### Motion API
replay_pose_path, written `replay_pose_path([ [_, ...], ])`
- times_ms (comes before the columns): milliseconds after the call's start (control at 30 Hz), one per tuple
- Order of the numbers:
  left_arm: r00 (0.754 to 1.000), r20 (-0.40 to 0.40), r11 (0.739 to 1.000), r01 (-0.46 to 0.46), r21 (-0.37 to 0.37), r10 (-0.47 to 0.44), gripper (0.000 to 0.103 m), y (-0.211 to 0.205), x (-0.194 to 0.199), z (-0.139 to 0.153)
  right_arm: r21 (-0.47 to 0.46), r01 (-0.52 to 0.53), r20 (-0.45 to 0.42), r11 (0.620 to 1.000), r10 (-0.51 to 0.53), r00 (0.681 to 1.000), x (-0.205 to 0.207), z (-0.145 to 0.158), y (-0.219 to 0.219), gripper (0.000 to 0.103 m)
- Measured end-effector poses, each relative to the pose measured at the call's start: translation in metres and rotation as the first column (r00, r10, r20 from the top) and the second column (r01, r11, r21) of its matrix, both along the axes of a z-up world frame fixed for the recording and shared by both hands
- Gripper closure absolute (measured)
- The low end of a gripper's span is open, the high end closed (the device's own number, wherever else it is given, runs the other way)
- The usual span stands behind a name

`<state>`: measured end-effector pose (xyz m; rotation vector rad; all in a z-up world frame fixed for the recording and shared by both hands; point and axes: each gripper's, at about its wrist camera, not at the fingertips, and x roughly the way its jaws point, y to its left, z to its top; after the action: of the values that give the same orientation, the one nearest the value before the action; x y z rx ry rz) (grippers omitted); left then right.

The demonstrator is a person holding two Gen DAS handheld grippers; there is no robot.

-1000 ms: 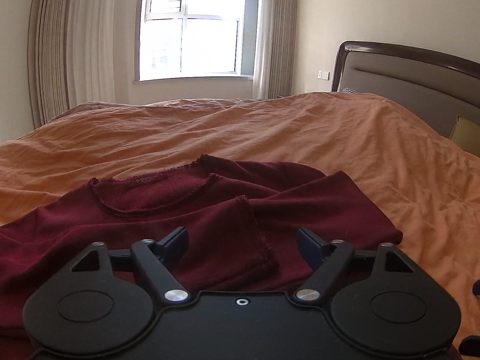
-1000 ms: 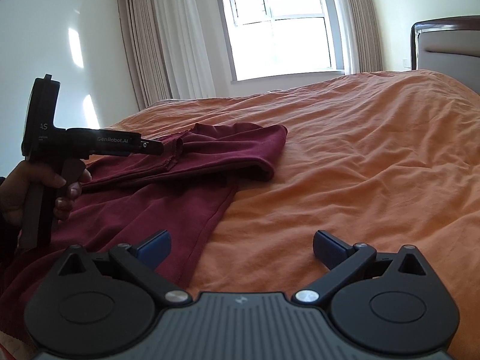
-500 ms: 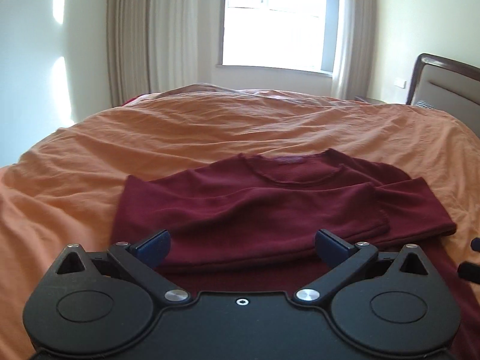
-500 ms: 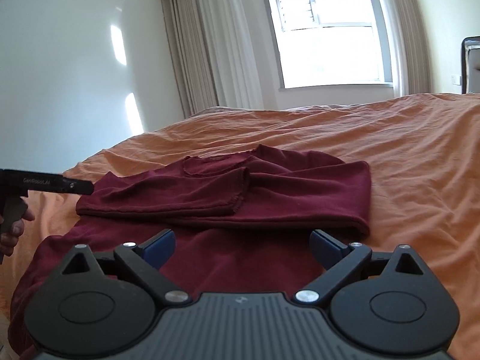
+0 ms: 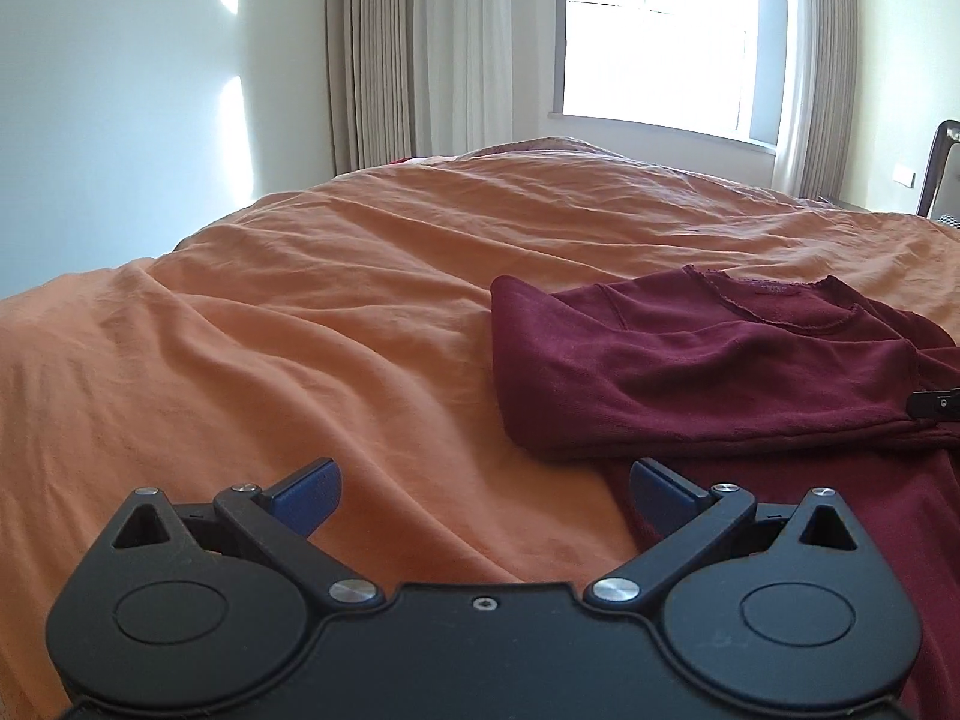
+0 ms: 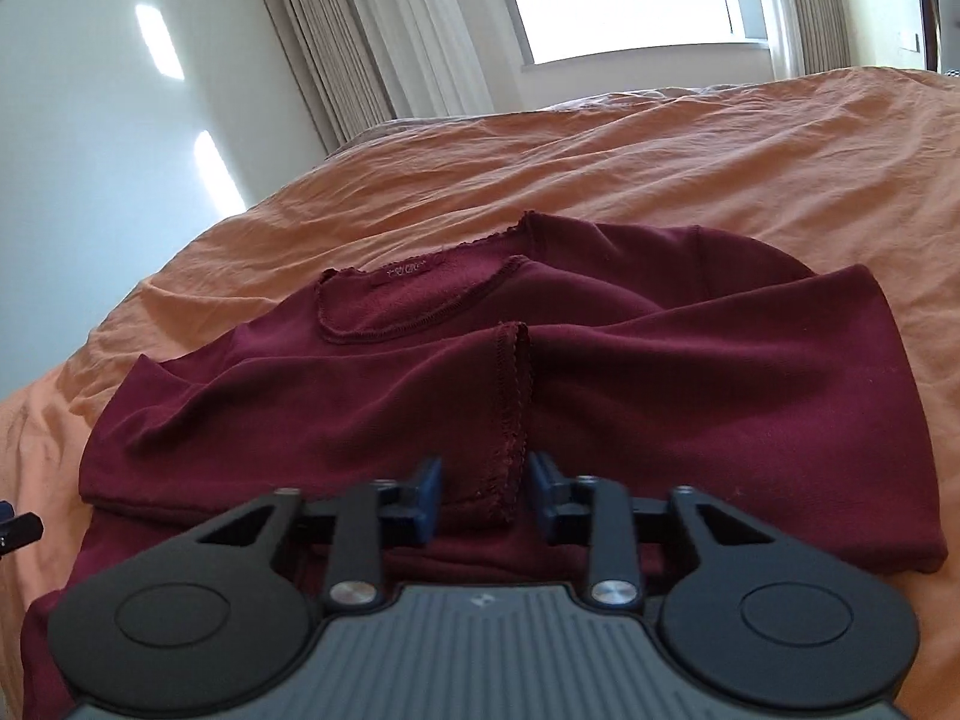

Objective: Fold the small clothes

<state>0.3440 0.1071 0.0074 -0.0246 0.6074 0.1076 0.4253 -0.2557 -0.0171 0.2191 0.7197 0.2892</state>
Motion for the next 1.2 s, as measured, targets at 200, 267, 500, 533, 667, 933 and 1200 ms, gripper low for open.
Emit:
replay_pose_path([
  [200, 0.998, 0.027, 0.998, 0.057, -0.035, -0.056, 0.001, -0.002, 0.004, -0.007, 0.074, -0.071, 0.134, 0.995, 0.061, 0.989, 0.000, 0.057, 0.010, 0.094],
  [267, 0.996, 0.048, 0.995, 0.079, -0.055, -0.077, 0.001, -0.003, 0.006, -0.007, 0.147, -0.089, 0.172, 0.985, 0.063, 0.983, 0.007, 0.086, 0.016, 0.094],
  [500, 0.990, 0.055, 0.990, 0.136, -0.050, -0.133, 0.001, -0.021, 0.022, -0.012, 0.275, -0.203, 0.303, 0.940, 0.116, 0.946, 0.025, 0.175, 0.047, 0.094],
  [533, 0.988, 0.054, 0.988, 0.146, -0.055, -0.143, 0.001, -0.024, 0.026, -0.013, 0.271, -0.216, 0.322, 0.938, 0.123, 0.939, 0.026, 0.186, 0.052, 0.094],
  [667, 0.992, 0.049, 0.991, 0.119, -0.066, -0.116, 0.001, -0.029, 0.041, -0.018, 0.242, -0.244, 0.388, 0.939, 0.137, 0.911, 0.028, 0.217, 0.066, 0.097],
  [933, 0.996, 0.060, 0.992, 0.067, -0.103, -0.061, 0.021, -0.017, 0.064, -0.018, 0.226, -0.240, 0.392, 0.944, 0.137, 0.910, 0.029, 0.217, 0.062, 0.097],
  [1200, 0.994, 0.102, 0.995, -0.030, -0.099, 0.040, 0.078, -0.004, 0.058, -0.008, 0.255, -0.213, 0.353, 0.943, 0.114, 0.929, 0.029, 0.196, 0.039, 0.097],
])
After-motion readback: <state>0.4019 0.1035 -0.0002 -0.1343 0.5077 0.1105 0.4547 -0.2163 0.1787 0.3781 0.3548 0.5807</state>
